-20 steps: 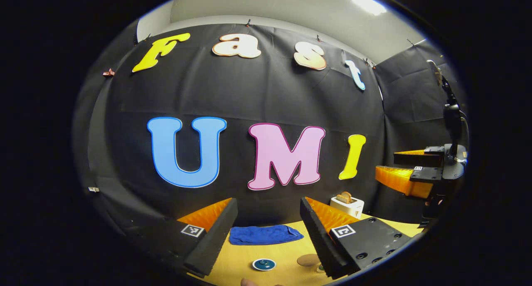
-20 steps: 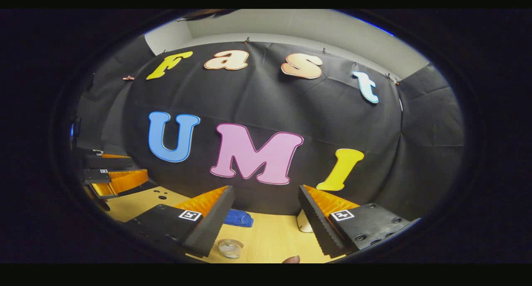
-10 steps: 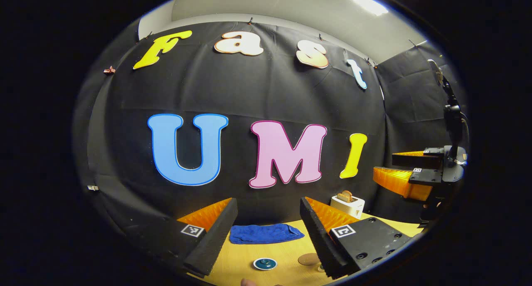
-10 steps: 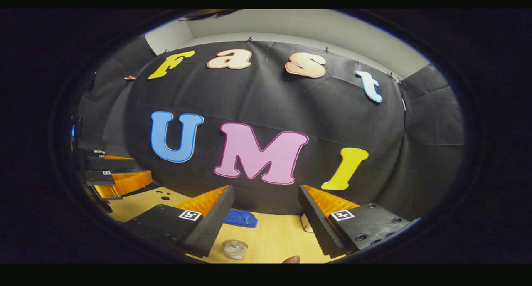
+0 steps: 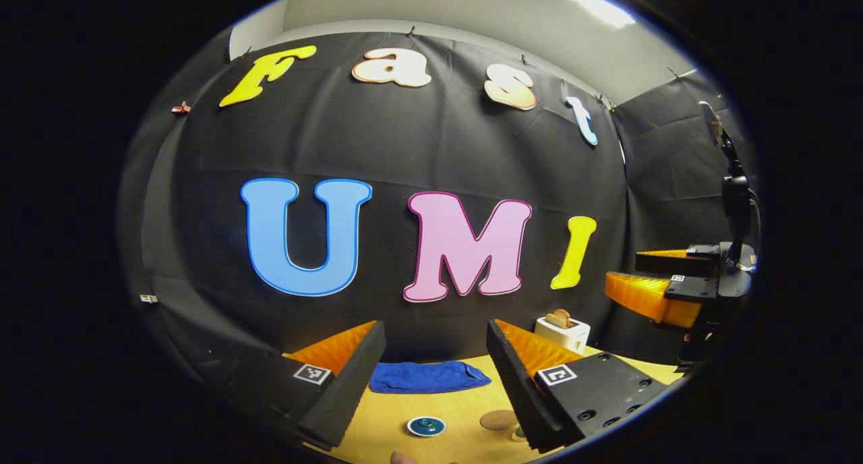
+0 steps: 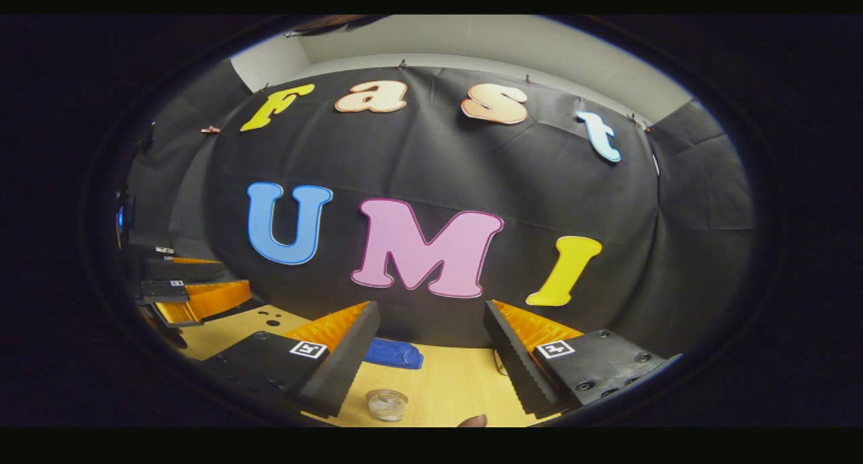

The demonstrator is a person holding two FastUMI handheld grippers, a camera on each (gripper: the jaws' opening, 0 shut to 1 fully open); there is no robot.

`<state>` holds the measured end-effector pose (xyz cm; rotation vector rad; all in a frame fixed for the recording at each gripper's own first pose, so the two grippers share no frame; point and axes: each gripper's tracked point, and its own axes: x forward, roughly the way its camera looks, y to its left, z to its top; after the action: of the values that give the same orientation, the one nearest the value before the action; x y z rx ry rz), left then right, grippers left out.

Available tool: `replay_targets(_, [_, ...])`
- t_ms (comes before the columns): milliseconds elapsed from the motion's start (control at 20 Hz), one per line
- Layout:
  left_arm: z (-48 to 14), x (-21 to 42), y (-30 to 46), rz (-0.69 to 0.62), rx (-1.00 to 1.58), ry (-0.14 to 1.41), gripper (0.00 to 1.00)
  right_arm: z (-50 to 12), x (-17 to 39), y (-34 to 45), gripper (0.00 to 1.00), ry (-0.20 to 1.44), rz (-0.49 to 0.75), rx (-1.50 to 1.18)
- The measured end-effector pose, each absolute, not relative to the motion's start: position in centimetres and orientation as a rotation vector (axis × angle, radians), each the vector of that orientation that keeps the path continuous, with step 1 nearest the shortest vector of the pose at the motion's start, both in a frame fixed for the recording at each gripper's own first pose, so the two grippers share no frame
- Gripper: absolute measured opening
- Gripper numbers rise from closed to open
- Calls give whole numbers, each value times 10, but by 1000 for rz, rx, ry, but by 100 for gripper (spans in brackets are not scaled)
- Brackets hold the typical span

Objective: Open the teacup lid with one hand, grasp the water bottle and pour water into the teacup with the other hand; after pouring, place the water bottle on the coaster and then close the teacup lid.

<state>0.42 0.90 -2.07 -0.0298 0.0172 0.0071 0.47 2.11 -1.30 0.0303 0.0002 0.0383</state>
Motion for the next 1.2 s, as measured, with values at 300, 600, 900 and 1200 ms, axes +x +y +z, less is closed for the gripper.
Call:
replay_targets(300, [-69, 11, -5, -17, 1, 48, 95, -64, 0, 37, 96, 44, 74, 33])
replay_targets(600, [-149, 35, -2, -8, 0, 109, 95, -139, 3, 48, 96, 125, 107, 31])
replay_targets(900, [-273, 63, 8, 5, -50, 235, 95, -188, 0, 53, 96, 166, 121, 16])
replay_targets(1200, [-344, 83, 3, -10, 14, 273, 87, -229, -11, 70, 96, 199, 144, 34])
